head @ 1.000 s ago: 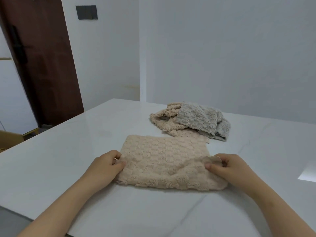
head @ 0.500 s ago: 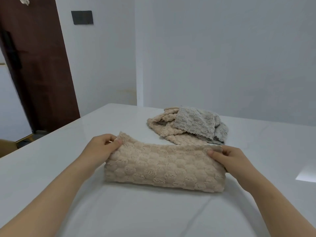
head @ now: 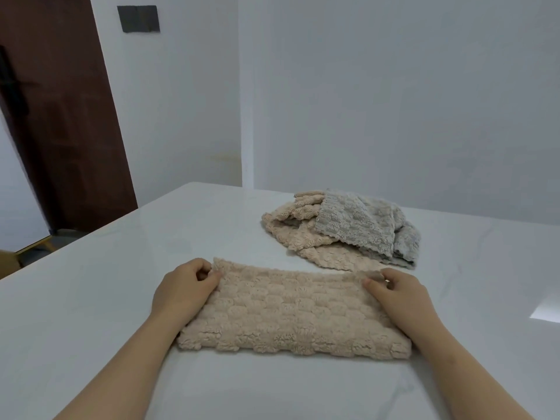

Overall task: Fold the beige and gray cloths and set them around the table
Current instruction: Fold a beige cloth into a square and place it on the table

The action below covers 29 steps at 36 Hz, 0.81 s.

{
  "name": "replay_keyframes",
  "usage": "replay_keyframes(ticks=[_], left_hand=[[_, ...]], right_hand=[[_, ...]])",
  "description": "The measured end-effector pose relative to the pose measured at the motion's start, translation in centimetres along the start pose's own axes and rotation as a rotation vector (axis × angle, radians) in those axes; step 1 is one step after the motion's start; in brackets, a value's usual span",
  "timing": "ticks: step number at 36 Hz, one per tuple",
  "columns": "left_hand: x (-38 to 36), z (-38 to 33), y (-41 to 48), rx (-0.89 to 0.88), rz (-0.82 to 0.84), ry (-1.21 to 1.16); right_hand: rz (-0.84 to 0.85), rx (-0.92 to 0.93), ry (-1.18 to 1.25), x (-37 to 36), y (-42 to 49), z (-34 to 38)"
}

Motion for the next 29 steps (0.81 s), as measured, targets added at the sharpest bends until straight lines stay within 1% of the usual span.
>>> replay_keyframes(ticks=[6,10,13,17,20,22,26,29], left_hand=[[-0.4,0.1,0.2,-0.036,-0.025,0.116],[-0.7,-0.2,0.4,-0.051,0.006,0.293],[-1.0,-0.5,0.1,-0.089,0.048,0.418],[-1.2,-1.0,-0.5,-0.150,0.068,0.419],[-1.3,-1.1,-0.5,-0.127,0.053,0.325],[-1.3,-1.1,-0.5,-0.116,0.050,0.194],[-0.7,-1.6,-0.8,-0.071,0.002,-0.132],[-0.3,-1.5,-0.5,0.021,-0.040,-0.350]], right_hand=[[-0.053,0.042,-0.157,-0.2,-0.1,-0.1],[-0.039,0.116,-0.327,-0.7,0.1,-0.1],[-0.008,0.106,-0.424,-0.7,0.3,-0.2],[0.039,0.128,-0.441,-1.0,0.3,-0.1],[0.041,0.130,-0.419,-1.3,0.3,0.1],[0.033,0.112,-0.368,-1.2,0.2,0.1],[0.028,0.128,-0.106,-0.7,-0.2,0.4],[0.022,0.048,0.113,-0.3,-0.4,0.8]])
Point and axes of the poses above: each hand's wrist, its own y-axis towards the middle knuckle, its own x-axis out of the back of the hand, z = x × y, the point moved 2 cm from there along y, towards the middle knuckle, and after that the axes turned 8 degrees about -z, right-handed, at the moved point
